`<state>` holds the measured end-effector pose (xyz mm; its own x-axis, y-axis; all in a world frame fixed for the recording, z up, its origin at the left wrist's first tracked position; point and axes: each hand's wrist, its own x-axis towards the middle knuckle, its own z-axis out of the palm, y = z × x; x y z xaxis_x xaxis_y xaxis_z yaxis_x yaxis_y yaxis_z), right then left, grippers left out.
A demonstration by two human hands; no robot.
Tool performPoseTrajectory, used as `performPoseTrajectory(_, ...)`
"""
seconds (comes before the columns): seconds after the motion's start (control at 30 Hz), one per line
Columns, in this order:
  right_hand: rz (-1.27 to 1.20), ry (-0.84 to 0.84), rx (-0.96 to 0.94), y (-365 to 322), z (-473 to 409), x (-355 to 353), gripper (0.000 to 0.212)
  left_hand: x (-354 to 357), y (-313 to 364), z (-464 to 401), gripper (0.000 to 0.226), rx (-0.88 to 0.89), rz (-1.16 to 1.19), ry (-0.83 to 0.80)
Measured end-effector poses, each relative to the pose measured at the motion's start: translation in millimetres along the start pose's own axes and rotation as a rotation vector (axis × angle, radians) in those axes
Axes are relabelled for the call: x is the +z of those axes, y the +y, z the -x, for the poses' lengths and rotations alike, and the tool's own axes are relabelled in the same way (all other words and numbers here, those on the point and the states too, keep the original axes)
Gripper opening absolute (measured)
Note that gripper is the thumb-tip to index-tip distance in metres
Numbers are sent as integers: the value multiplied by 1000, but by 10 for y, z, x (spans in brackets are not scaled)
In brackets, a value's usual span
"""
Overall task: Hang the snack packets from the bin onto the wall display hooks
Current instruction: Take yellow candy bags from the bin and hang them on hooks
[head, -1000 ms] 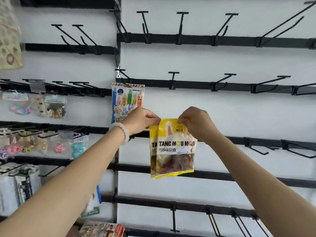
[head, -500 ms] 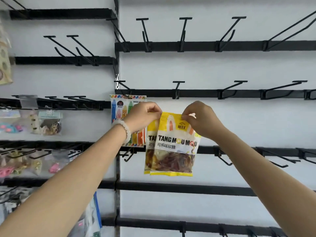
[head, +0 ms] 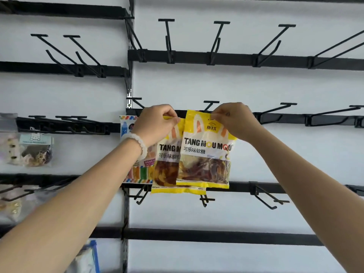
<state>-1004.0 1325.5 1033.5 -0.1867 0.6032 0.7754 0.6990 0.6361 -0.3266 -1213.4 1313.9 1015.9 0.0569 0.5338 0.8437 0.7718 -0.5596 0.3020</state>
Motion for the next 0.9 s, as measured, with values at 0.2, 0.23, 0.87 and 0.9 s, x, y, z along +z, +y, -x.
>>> performPoseTrajectory(0.2, -126, 119, 33, 16, -117, 1, 8, 0, -31, -113, 12, -19, 30, 73)
performPoseTrajectory(0.23, -141, 127, 45, 26, -126, 20, 8, 6, -33, -121, 12, -24, 29, 77)
performPoseTrajectory(0.87, -356, 62, 192, 18, -185, 71, 5, -154, -109, -32, 12, -4, -33, 37)
performPoseTrajectory(0.9, -349, 69, 185, 22, -177, 76, 5, -163, -119, -22, 12, 0, -41, 38)
